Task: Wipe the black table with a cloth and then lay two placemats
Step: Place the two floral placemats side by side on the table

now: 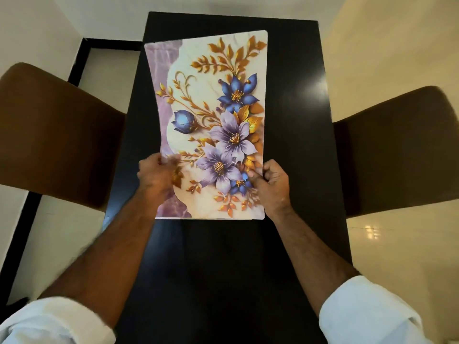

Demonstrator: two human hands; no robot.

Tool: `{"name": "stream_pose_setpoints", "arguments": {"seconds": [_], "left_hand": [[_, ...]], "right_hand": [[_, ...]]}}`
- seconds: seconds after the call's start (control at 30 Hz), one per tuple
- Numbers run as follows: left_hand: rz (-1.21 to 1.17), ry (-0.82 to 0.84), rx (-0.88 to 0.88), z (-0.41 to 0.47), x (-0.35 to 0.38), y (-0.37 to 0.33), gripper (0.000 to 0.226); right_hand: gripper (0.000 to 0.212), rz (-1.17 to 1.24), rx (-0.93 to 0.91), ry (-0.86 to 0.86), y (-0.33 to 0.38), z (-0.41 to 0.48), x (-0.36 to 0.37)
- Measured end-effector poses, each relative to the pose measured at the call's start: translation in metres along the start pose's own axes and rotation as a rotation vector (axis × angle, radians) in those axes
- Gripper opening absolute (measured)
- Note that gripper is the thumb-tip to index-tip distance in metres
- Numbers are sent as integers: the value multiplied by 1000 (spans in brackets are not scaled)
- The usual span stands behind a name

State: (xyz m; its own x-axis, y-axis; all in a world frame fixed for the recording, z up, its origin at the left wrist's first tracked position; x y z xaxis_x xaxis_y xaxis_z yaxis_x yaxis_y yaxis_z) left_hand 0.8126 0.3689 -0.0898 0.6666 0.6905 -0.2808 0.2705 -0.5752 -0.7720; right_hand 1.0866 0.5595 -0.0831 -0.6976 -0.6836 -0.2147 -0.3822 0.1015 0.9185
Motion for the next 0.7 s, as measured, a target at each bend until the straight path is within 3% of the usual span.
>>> {"name": "stream_pose_setpoints", "arguments": {"seconds": [0.1, 0.23, 0.43, 0.53, 0.7], "left_hand": [[-27, 38, 115, -18, 4, -22, 10], [-123, 152, 199, -27, 42, -53, 9], [-225, 386, 183, -26, 166, -75, 12], [-202, 365, 113, -16, 208, -60, 17], [84, 231, 114, -2, 216, -41, 21]], "right_hand": [[16, 101, -10, -9, 5, 3, -25], [21, 29, -9, -72, 18, 3, -85], [29, -151, 98, -236, -6, 3, -202], [28, -180, 170, -244, -26, 4, -237], [24, -145, 219, -163, -61, 18, -236]]}}
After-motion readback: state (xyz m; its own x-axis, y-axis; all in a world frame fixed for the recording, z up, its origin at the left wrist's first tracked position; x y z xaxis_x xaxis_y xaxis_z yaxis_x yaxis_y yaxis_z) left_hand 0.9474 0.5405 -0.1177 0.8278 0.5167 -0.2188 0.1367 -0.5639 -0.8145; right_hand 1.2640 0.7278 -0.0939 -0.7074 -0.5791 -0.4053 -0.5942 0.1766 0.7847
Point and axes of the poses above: each hand's wrist, its own z-axis towards the middle knuckle, its own x-axis out of the palm, y = z × x, the point moved 6 cm from there along z, towards the middle knuckle, and after that the axes turned 14 degrees about y, right-handed, at the moved point
